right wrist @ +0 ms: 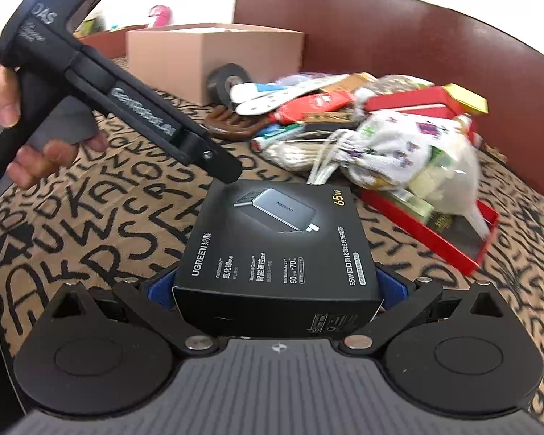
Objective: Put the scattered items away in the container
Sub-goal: 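Grasp the black charger box with the left tool and lift it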
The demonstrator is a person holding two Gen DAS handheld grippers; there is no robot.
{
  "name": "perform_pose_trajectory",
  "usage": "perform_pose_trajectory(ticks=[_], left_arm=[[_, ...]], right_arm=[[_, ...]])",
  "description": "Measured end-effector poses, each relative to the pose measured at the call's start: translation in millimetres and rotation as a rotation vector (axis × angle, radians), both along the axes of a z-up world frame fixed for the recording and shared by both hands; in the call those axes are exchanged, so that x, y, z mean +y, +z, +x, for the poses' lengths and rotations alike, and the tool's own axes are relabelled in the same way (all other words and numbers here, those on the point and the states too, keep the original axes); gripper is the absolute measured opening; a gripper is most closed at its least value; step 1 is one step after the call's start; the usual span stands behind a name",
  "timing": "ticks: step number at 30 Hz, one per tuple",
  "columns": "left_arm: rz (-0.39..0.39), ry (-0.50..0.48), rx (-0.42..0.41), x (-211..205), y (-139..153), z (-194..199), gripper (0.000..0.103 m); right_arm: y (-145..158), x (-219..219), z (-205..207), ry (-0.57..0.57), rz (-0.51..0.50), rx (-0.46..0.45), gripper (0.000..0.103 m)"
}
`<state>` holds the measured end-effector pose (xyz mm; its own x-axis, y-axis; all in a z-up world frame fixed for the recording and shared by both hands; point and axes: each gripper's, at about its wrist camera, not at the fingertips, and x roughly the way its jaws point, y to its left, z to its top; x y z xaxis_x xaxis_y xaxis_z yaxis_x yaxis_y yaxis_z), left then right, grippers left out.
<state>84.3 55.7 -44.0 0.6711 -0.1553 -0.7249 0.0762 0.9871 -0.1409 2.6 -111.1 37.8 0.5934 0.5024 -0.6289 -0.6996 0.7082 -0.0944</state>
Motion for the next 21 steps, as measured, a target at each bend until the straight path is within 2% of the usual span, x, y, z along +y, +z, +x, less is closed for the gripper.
perform_pose_trajectory(ticks=[5,8,11,14,16,18,21], left_arm=[[-0.044,-0.107,0.007,-14.0,-2.5,4.1,0.103],[-0.042,-0.120,0.018,-18.1,-5.3,6.1,0.103],[-0.082,-0.123,0.026,-13.5,-5.8,5.0,0.103],[-0.121,-0.154,0.052,-11.9,-8.1,8.0,0.103],[-0.152,-0.167,0.071,-10.5,-8.6,8.4,0.103],[-0.178,-0.185,0.057,-10.3,-6.3,7.4,0.103],[-0.168,-0.245,0.060,-16.6,-5.6,12.8,0.103]], right_arm=[[8.3,-5.1,-7.9,-0.072,-0.035,-0.029,0.103],[14.7,-10.5,-16.1,-0.107,-0.024,-0.045,0.103],[19.7,-11.2,-20.6,-0.117,-0.030,-0.048,0.103],[16.5,-5.4,-18.3,-0.135,-0.078,-0.010,0.103],[14.4,-3.5,-22.3,-0.126,-0.097,-0.023,0.103],[10.8,-4.0,-24.3,-0.126,-0.108,-0.015,0.103],[4.7,-5.3,-25.8,-0.143,-0.125,-0.004,0.103]])
